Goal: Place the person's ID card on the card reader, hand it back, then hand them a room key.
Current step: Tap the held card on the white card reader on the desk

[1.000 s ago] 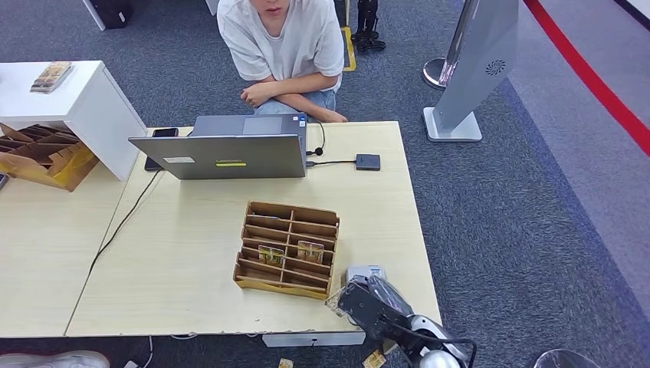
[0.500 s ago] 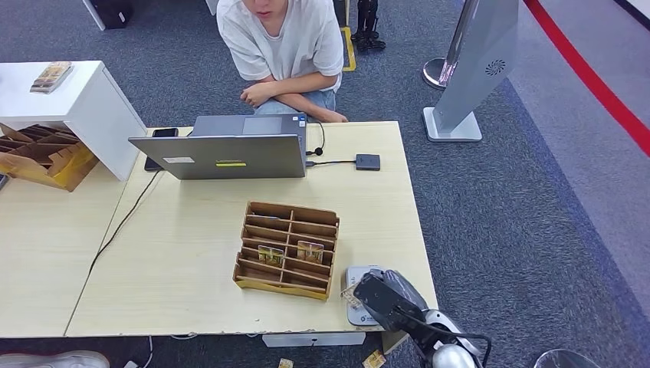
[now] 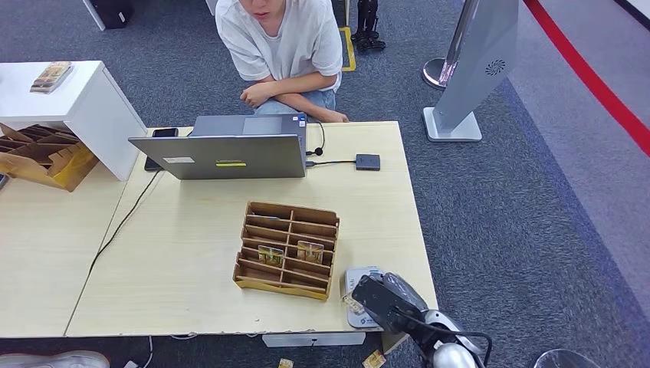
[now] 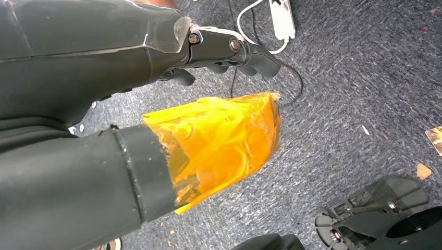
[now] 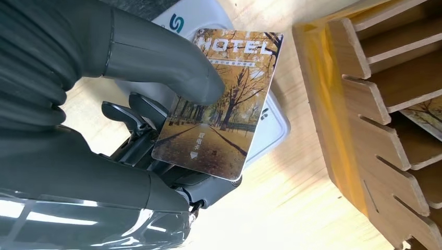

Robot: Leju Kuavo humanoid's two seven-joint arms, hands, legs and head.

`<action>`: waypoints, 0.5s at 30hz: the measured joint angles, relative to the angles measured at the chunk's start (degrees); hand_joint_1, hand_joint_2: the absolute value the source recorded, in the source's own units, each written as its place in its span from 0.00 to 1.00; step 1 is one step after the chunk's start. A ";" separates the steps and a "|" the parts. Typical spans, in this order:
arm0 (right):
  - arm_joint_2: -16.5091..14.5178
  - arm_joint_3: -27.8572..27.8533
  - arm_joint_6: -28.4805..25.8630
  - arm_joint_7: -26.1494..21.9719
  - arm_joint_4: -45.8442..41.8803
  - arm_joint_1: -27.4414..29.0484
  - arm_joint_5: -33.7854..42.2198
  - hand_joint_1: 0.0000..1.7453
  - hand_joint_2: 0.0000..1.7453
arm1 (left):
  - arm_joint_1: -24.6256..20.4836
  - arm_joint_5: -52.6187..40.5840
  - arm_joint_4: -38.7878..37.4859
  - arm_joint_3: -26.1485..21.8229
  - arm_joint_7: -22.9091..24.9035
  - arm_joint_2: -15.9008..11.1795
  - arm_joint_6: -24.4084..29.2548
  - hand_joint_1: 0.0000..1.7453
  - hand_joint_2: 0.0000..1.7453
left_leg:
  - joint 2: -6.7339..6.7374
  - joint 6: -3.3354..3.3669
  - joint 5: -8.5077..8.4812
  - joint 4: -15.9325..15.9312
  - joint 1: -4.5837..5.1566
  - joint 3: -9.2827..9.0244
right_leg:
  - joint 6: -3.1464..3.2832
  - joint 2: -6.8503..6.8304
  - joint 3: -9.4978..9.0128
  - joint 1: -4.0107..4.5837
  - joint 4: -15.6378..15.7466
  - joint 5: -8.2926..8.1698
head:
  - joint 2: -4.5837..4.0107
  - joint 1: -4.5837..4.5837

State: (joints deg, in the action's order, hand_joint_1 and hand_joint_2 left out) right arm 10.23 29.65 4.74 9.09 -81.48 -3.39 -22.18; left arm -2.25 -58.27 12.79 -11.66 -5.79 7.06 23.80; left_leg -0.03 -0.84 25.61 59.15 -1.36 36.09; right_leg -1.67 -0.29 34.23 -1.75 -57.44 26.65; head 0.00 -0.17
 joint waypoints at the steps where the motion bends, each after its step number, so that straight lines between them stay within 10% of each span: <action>1: 0.00 0.04 -0.01 0.32 0.19 -0.17 -0.50 1.00 1.00 | 0.00 -0.03 0.00 -0.01 0.00 0.00 -0.01 0.00 0.00 | 0.00 0.00 0.00 0.00 0.00 0.00 | 0.00 0.00 0.00 0.00 0.00 0.00 | 0.00 0.00; 15: -1.53 1.61 -3.10 4.38 3.66 -2.31 -9.29 1.00 1.00 | 0.00 -0.29 0.00 -0.02 0.24 0.05 -0.13 0.00 0.00 | 0.01 0.00 0.00 0.00 0.00 -0.18 | 0.00 0.00 -0.19 0.00 0.00 0.01 | 0.00 -0.01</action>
State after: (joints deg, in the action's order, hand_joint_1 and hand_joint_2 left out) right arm 8.70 31.27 1.64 13.47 -77.82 -5.69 -31.47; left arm -2.25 -58.55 12.79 -11.67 -5.55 7.11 23.67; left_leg -0.01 -0.84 25.61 59.15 -1.36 35.91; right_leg -1.67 -0.29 34.05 -1.75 -57.43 26.66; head 0.00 -0.18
